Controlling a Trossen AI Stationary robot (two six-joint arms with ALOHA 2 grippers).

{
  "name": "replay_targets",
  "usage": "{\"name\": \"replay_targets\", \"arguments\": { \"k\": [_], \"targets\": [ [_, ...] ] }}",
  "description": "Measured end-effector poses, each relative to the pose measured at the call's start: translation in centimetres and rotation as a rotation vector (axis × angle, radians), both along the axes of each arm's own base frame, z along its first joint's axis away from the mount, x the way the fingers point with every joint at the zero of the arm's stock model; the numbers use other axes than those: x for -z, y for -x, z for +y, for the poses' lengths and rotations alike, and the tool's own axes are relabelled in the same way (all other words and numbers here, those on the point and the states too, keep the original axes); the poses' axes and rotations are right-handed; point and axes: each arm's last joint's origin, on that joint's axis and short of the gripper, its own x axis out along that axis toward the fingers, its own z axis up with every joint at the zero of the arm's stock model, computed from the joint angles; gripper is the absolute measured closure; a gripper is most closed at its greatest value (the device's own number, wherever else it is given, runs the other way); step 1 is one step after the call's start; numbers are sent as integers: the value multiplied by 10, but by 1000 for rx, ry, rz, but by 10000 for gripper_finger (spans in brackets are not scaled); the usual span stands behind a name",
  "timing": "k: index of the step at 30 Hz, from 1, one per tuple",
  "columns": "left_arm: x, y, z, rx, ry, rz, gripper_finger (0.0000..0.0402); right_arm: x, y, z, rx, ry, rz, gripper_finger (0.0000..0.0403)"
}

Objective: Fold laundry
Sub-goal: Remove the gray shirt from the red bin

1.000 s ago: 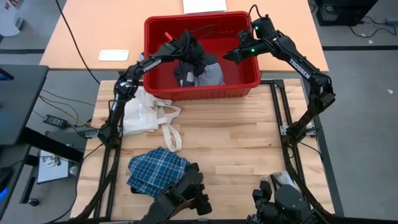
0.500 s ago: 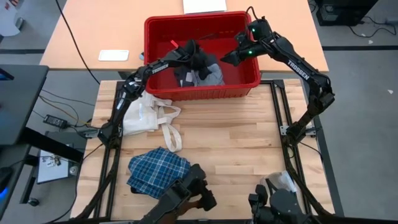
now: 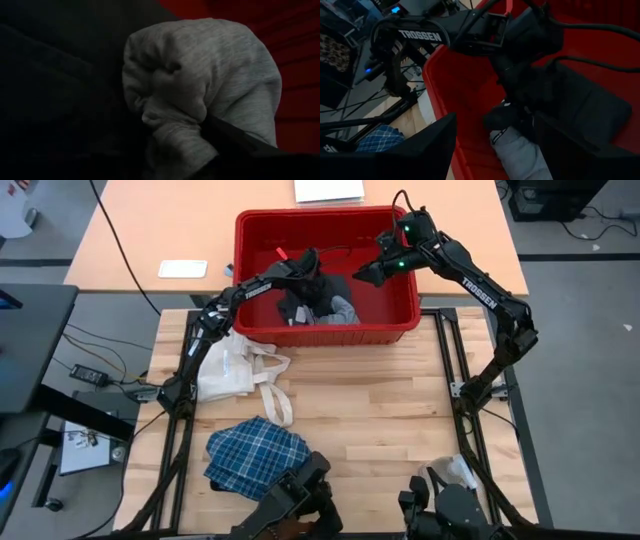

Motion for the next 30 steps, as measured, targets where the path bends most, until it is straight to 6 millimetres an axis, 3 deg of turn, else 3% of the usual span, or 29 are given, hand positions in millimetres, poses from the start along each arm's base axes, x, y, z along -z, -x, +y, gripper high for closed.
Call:
{"name": "replay_targets", "arguments": {
  "k": [6,11,15,24,30],
  "targets": [
    [1,-3,-2,41,-84,10,286,0,0,0,-3,7,1,131],
    [2,-5,-4,27,-154,55,377,0,1,-1,-5,16,3,131],
    [-5,2,2,-15,-112,38,381,0,6,-6,9,22,3,131],
    [-72,44,34,-114,-20,-165,381,-10,32,-17,83,55,-23,131],
    [-96,52,47,-146,33,-297,381,-14,38,-17,95,75,-34,131]
  ]
}}
